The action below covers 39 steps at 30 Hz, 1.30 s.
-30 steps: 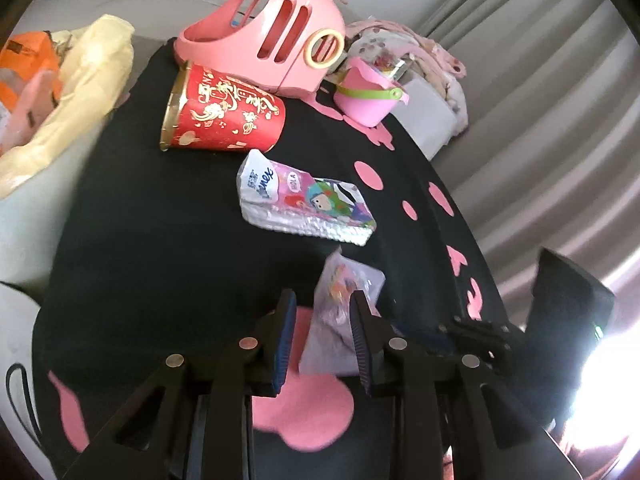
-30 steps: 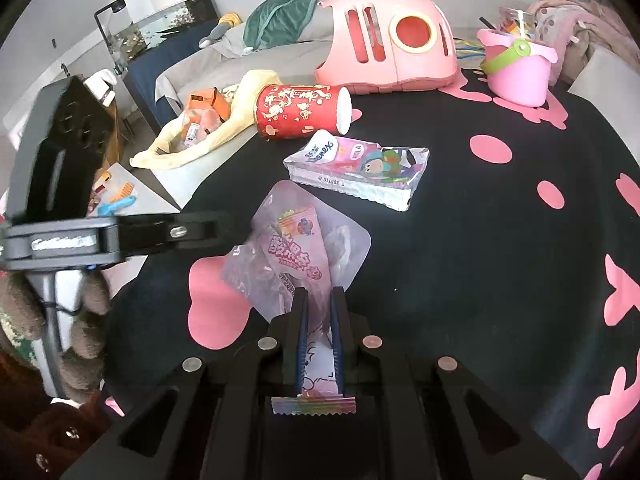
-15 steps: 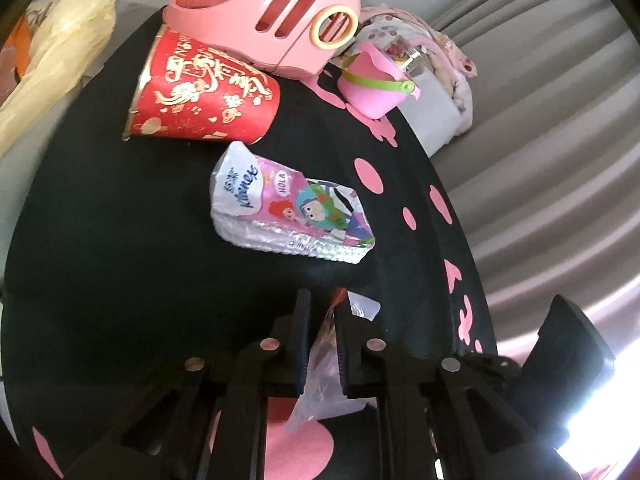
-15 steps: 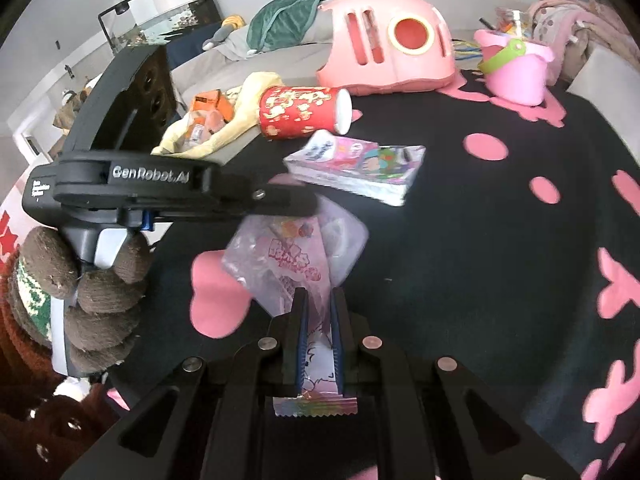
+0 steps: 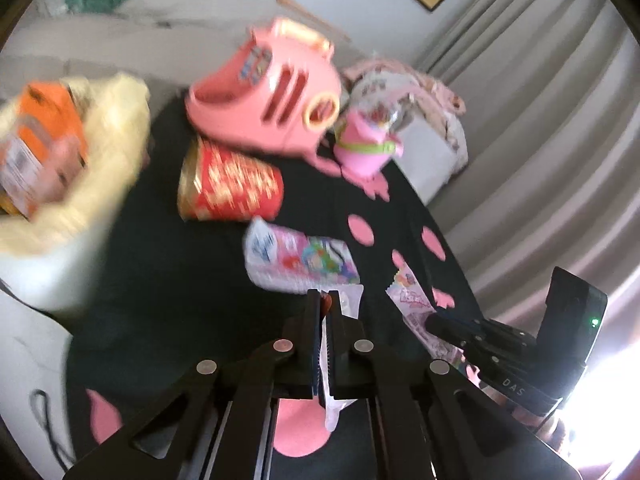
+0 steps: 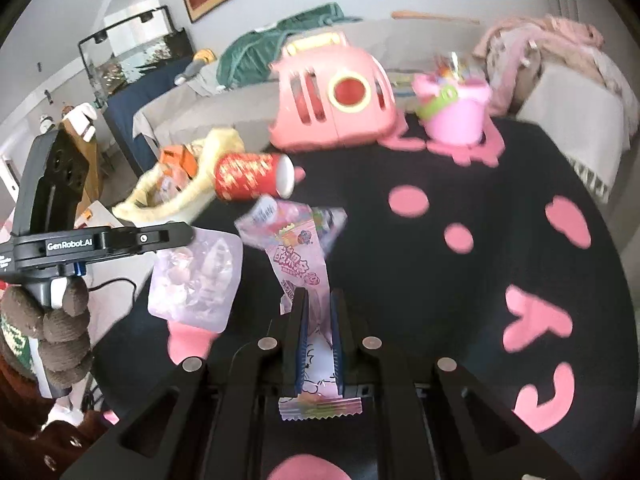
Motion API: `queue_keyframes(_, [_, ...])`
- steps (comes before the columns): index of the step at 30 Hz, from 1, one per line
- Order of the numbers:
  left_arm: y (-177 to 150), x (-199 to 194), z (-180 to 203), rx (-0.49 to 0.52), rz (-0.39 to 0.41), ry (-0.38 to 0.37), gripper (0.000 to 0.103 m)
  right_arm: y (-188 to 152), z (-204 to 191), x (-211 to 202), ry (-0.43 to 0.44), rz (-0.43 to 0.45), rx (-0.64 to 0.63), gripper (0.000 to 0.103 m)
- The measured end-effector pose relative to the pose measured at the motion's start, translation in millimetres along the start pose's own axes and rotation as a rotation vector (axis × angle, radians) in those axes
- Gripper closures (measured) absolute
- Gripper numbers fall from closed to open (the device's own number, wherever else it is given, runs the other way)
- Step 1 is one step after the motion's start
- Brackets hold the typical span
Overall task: Collect trash
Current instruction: 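Carry both wrappers in both grippers over the yellow trash bag, then open both grippers to drop the wrappers into the trash bag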
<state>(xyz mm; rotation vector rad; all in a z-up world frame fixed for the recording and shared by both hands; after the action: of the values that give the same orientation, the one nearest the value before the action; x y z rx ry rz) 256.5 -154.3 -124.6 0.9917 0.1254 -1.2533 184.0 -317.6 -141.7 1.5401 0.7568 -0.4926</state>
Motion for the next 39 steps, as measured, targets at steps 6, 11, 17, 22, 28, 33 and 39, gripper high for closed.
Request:
queue_keyframes(6, [48.2,-75.6,-8.8,0.093,0.223,0.178,0.101,51.4,-32.2,-13.9,0.033,0.097,-0.064,0.093])
queue_keyframes(11, [83.9,-137.9,-28.8,0.110,0.374,0.296,0.101,110.8,-73.5,-21.6,0.091,0.191,-0.117,0.093])
queue_keyframes(17, [117.6,-191.9,-60.6,0.134,0.507,0.434,0.101,171.6,-133.3,-11.6,0.153,0.266,-0.203,0.093])
queue_keyframes(22, [133.6,-201.6,-101.6,0.082,0.529,0.464,0.101,200.9,-171.3,18.3,0.195,0.259,-0.251,0.093])
queue_keyframes(28, [145.1,-185.8,-162.1,-0.030,0.497,0.452,0.101,215.6,-197.1,65.2,0.198,0.205,-0.294,0.093])
queue_keyframes(33, [148.7,-153.6,-200.2,-0.089,0.443,0.446,0.101,220.0,-201.8,101.5,0.201,0.159,-0.298,0.093])
queue_keyframes(39, [150.3,-117.4,-228.9,-0.151,0.397,0.372,0.098,220.0,-202.9,139.2,0.202,0.103,-0.292,0.093])
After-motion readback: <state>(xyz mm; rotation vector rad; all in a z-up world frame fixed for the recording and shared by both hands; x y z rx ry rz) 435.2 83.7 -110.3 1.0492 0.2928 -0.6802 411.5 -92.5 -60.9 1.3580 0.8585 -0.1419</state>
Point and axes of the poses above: each gripper's, at about its wrist camera, not at the fingertips, and x roughly the way its jaws point, z to its right, y to its top, the point moved 10 cm from there along x, roughly the way its jaws point, and after that the axes turned 5 degrees about -x, right-handed, at the moved point
